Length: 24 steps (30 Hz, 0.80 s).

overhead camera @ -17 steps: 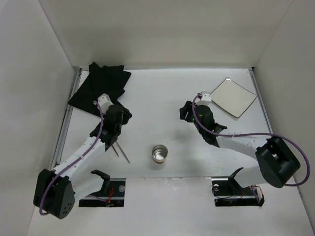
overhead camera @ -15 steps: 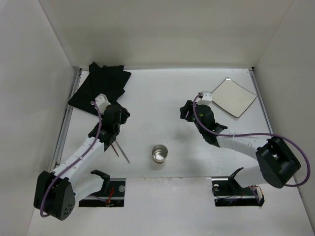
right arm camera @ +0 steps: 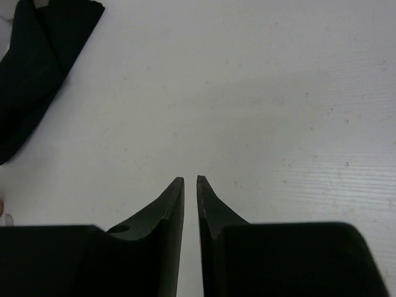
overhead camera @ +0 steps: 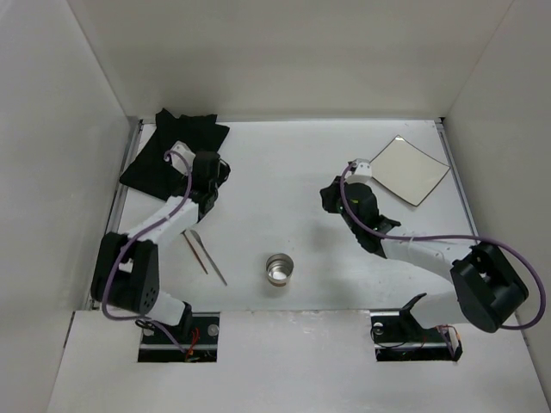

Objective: Set the dinner table for one person

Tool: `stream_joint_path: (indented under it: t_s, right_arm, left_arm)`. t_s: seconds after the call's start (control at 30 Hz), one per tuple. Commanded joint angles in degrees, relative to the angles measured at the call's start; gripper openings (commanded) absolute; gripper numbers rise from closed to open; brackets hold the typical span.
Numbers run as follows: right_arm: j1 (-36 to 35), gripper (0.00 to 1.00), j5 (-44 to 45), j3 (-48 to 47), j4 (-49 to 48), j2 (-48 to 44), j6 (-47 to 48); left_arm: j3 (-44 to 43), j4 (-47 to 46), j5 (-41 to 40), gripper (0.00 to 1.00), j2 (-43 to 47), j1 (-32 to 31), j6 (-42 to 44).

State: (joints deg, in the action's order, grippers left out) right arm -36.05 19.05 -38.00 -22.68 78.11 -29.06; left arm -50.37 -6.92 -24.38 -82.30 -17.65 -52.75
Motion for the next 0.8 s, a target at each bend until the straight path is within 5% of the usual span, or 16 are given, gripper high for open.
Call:
stream_joint_path:
  t_s: [0.0,0.07,0.23,0.77]
  right_arm:
    - [0.7,0.28,-1.3,0.4,-3.3,-1.4,0.0]
    - [1.1,0.41,-1.6,0.1,-3.6,-0.2,0.0]
    - [1.1,0.54,-3.1,-0.7,-3.0,0.8,0.1]
    - [1.1,0.6,-4.8,-1.1,-3.2,1.7,-0.3]
  left_arm:
    - [-6.5,-2.8,-1.6,0.54,-5.1,1.5,-4.5]
    - [-8.2,-3.2,-0.9,0.55,-7.8,2.1,-6.1]
    - [-11.9,-3.5,0.6,0.57,-13.3,3.5,-10.3]
    - [-15.7,-3.8,2.3,0.56,-21.5,7.6,-16.4]
